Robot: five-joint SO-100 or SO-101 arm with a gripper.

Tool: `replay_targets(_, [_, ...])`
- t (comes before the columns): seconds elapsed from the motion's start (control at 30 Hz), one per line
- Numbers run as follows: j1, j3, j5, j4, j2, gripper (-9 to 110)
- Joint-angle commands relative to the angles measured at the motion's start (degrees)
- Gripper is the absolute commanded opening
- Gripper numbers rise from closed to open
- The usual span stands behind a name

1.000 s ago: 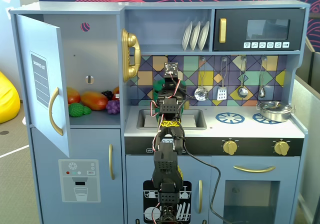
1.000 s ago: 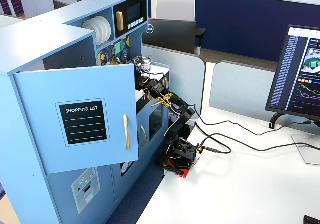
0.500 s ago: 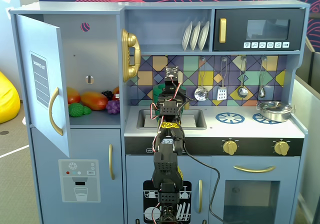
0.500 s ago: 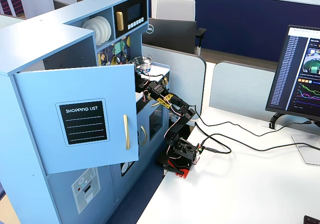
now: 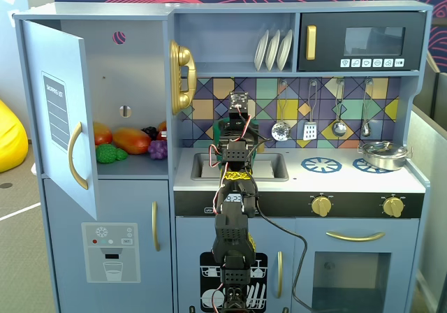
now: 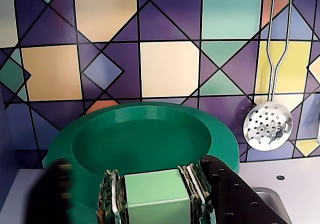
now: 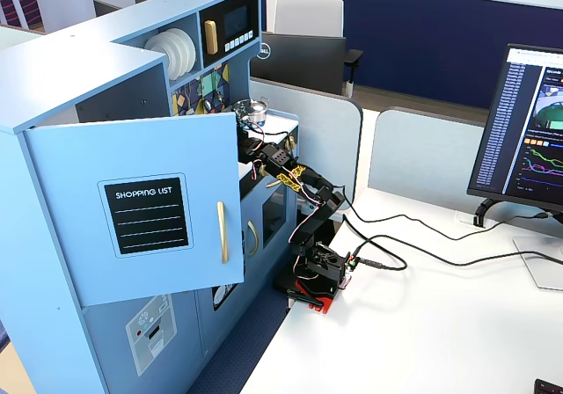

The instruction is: Pick up the lid from the counter and put it on the green recipient

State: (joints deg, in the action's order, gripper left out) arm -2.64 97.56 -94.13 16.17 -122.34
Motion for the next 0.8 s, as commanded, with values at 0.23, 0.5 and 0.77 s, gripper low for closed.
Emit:
replay_targets(0.23, [-2.29,-11.16,-3.43,5.19,-8.17,35])
replay_targets(0.5, [-3.16,17.4,-0.35,22.85,-36.12,26])
replay_targets(0.77, [0.7,47.72,-2.37,44.12,-46.49,0])
